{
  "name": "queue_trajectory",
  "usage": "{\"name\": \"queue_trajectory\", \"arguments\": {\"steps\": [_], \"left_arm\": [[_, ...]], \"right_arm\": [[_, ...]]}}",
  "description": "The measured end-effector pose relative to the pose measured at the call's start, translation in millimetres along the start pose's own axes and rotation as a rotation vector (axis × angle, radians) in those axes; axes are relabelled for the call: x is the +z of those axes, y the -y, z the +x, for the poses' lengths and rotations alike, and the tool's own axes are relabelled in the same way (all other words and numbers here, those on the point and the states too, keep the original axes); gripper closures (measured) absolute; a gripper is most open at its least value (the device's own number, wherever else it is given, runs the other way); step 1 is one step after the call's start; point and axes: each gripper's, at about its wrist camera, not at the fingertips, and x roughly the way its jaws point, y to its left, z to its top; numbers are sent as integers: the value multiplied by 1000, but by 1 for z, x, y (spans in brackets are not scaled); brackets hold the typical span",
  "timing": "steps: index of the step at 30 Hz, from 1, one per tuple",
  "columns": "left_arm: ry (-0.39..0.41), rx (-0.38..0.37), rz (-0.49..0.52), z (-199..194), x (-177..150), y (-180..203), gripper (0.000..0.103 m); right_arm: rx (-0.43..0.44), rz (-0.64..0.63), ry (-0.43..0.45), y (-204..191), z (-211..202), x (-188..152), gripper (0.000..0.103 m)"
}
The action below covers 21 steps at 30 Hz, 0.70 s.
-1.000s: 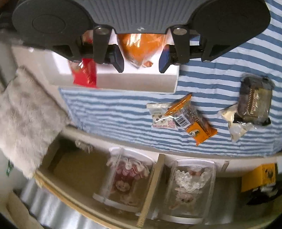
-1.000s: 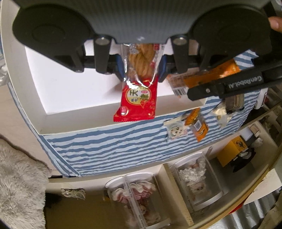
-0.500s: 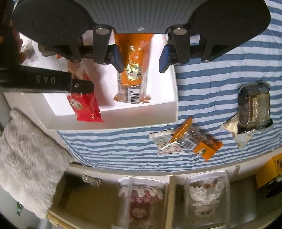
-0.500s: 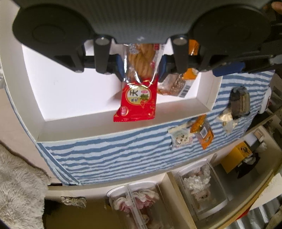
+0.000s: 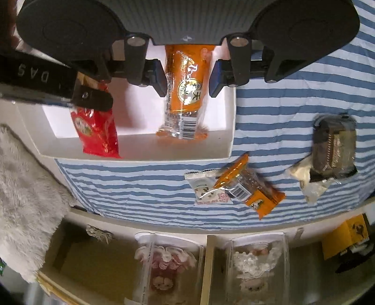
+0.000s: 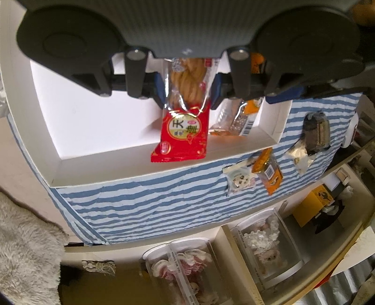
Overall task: Organize snacks
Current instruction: 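Carry the orange bar and red bread into the white tray and open both grippers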
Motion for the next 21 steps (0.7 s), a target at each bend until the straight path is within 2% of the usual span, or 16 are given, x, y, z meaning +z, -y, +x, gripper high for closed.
{"name": "queue_trajectory", "arguments": {"steps": [5,12,21], "left_arm": [[9,2,8,-12,-1,0,62],[2,-10,-4,-24,-3,-2,62],[-11,-13,-2,-39,-9,-3,62]], "right_arm": [[25,-6,26,2,-5,0,56],[2,2,34,6,-16,2,42],[-23,-21,15,2,-29,-6,38]]}}
